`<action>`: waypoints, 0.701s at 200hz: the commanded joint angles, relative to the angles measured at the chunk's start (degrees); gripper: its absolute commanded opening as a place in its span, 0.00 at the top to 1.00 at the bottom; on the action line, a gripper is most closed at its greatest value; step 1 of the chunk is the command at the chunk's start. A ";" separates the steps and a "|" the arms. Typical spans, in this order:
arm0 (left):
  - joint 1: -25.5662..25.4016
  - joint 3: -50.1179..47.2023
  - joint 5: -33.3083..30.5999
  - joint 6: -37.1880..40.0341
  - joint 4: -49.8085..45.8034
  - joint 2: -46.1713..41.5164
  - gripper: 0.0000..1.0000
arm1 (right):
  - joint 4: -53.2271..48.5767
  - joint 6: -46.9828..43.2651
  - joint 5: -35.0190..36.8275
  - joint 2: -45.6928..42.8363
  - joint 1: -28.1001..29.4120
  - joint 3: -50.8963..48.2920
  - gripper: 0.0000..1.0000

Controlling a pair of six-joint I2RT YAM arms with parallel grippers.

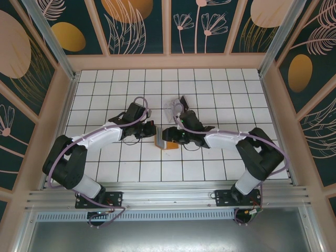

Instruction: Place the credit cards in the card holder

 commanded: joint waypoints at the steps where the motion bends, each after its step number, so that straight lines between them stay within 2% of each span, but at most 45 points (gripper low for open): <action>1: 0.07 1.27 0.35 -0.83 -1.43 -0.76 1.00 | 1.43 -1.74 0.45 1.71 0.12 2.06 0.46; 54: 0.07 0.62 0.79 -1.81 0.51 -1.01 1.00 | 2.81 -1.75 -2.06 5.35 0.39 2.80 0.43; 106: 0.11 0.46 0.84 -1.46 0.57 -0.07 1.00 | 1.83 -2.39 -1.58 4.42 -0.22 2.24 0.60; 140: 0.08 -0.64 0.50 -1.21 1.30 0.69 1.00 | 1.51 -2.54 -2.03 3.39 -0.92 1.70 0.57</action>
